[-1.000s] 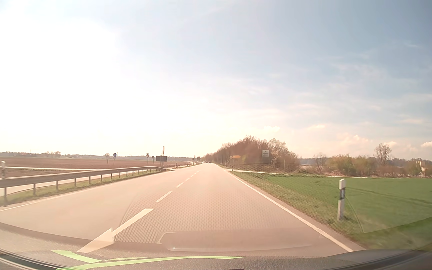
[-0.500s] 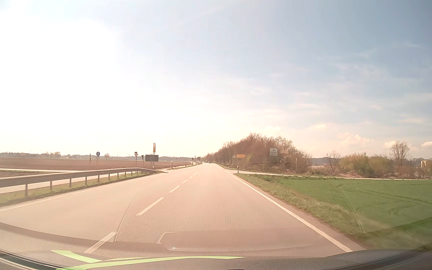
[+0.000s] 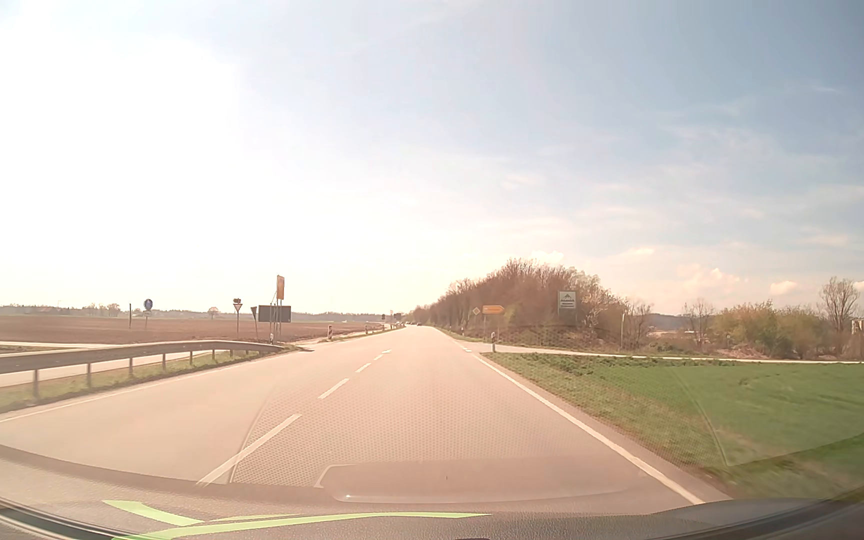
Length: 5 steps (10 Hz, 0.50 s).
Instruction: Follow the waypoints while adhering to traffic rules and regulations
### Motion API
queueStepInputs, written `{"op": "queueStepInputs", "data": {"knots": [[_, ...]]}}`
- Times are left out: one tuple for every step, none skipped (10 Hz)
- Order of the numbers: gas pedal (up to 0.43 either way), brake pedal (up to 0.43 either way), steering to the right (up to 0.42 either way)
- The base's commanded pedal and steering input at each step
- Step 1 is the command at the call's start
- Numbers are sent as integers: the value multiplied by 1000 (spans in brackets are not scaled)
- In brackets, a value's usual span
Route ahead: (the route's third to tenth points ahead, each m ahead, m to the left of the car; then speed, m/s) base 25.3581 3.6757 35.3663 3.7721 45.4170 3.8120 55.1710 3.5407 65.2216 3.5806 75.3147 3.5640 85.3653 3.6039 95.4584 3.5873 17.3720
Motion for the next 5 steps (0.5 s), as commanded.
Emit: {"op": "queueStepInputs", "data": {"knots": [[138, 0, 0], [138, 0, 0], [138, 0, 0], [138, 0, 0], [138, 0, 0]]}}
